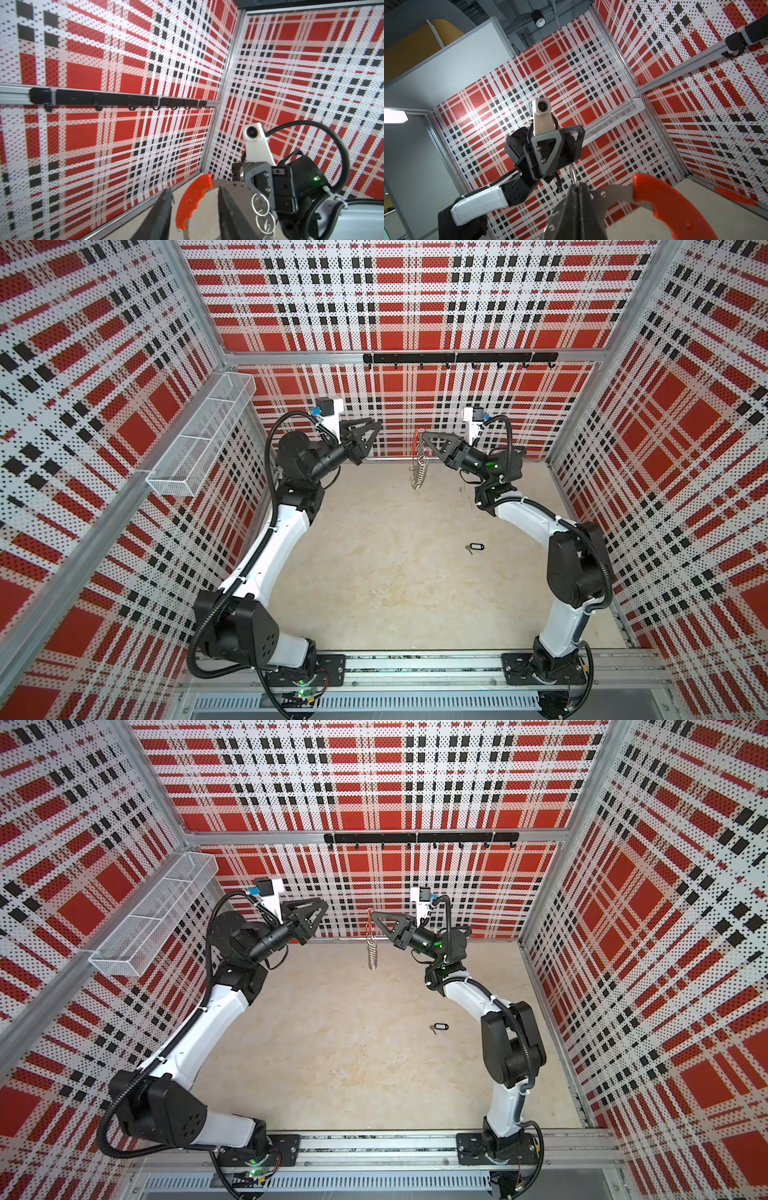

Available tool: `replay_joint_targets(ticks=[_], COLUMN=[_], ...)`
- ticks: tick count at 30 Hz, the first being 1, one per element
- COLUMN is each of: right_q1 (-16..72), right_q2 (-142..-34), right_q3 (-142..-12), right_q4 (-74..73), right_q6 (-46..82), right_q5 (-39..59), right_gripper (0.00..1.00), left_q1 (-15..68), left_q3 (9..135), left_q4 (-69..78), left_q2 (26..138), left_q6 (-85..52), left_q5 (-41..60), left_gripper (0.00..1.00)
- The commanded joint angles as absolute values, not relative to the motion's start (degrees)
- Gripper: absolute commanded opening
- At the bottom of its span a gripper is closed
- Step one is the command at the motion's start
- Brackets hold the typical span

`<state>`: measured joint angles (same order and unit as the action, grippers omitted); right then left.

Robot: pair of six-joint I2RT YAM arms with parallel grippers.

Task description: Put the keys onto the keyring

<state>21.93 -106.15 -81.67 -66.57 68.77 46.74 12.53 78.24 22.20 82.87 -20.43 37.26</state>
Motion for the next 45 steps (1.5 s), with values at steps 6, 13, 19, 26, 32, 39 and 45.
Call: replay_joint_targets(ticks=[6, 13, 19, 26, 32, 39, 45], right_q1=[23.1, 23.5, 23.8, 24.0, 24.1, 24.1, 24.2], right_q2=[-107.4, -107.8, -107.9, -107.5, -107.2, -107.0, -106.7], right_q3=[-82.2, -83.1, -83.8, -83.8, -83.9, -84.3, -84.5], right_q4=[-74.2, -73.2, -72.0, -71.1, -70.7, -70.1, -69.3], right_q6=[73.6, 72.9, 72.0, 70.8, 70.4, 70.0, 69.3], right_q5=[43.9, 45.3, 46.6, 47.1, 47.4, 47.4, 47.6], right_gripper=[0.00, 0.00, 0.00, 0.00, 0.00, 0.00, 0.00], left_q1=[19.6, 21.0, 21.4, 21.8, 21.7, 21.6, 21.1], left_q3=[80.8, 83.0, 83.9, 84.6, 84.2, 83.1, 82.5], left_q4=[26.8, 27.2, 27.3, 27.3, 27.3, 27.3, 27.2], left_q2=[87.6, 90.0, 91.0, 91.7, 91.7, 91.4, 91.1], left_q6=[-18.4, -18.9, -19.6, -19.9, -20.2, -20.6, -20.9], left_q5=[39.1, 39.6, 40.4, 41.5, 42.2, 42.7, 43.4], left_gripper=[0.43, 0.43, 0.40, 0.38, 0.37, 0.26, 0.13])
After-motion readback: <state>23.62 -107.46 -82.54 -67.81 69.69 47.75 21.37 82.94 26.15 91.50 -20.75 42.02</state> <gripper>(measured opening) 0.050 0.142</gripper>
